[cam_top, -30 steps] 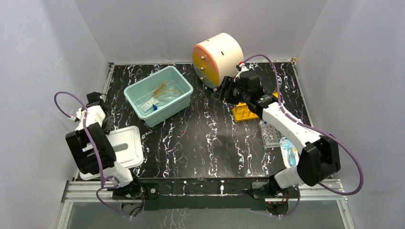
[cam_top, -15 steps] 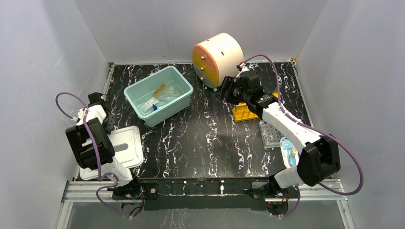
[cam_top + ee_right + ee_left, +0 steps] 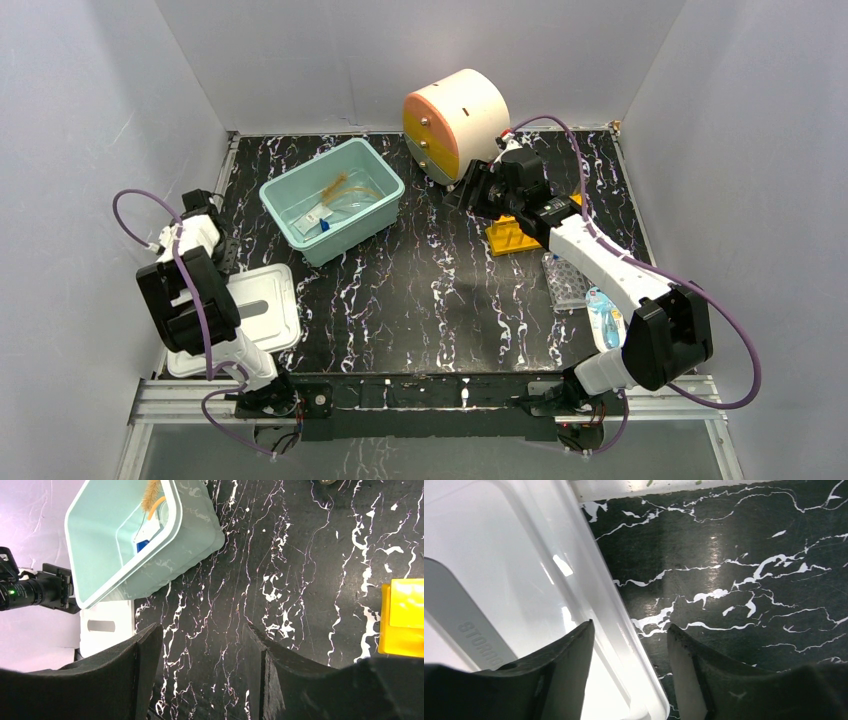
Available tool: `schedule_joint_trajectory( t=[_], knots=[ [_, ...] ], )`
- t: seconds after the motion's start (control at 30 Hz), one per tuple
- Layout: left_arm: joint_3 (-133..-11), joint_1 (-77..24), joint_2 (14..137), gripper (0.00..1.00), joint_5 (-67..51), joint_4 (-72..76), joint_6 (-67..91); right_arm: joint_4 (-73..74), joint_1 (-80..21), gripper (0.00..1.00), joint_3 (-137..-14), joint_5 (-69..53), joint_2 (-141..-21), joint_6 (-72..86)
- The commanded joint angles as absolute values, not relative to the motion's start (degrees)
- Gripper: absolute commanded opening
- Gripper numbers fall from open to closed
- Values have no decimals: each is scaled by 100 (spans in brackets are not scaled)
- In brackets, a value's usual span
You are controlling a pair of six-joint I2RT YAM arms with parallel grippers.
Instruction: Organize the chemistry lab equipment
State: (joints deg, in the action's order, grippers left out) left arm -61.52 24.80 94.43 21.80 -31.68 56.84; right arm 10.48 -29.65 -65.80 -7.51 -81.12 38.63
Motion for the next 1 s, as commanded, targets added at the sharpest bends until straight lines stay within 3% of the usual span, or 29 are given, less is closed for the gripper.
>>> schedule_joint_trajectory(
  t=[0.0, 0.4, 0.57, 0.73, 0.83, 0.97],
  knots=[
    [-6406, 2513, 9687, 60, 2482, -3812, 6047, 957, -2996, 67, -6601, -781, -7917, 3927],
    [-6223, 2514, 10020, 47, 2331, -3221, 5793, 1063, -3014, 67, -6518, -618, -7643, 3902],
    [-6308, 2514, 10145, 32, 2209, -3146, 5579, 1050, -3010, 67, -6520, -598, -7615, 3894],
    [-6230, 2506, 10203, 34, 1974, -3062, 5506, 1001, -3023, 67, -6521, -633, -7656, 3901],
    [-6115, 2399, 10150, 16, 1875, -3000, 5393, 981, -3039, 67, -6517, -650, -7671, 3902],
    [-5918, 2078, 9761, 6, 1886, -2969, 5372, 930, -3073, 67, -6464, -650, -7690, 3902]
  ],
)
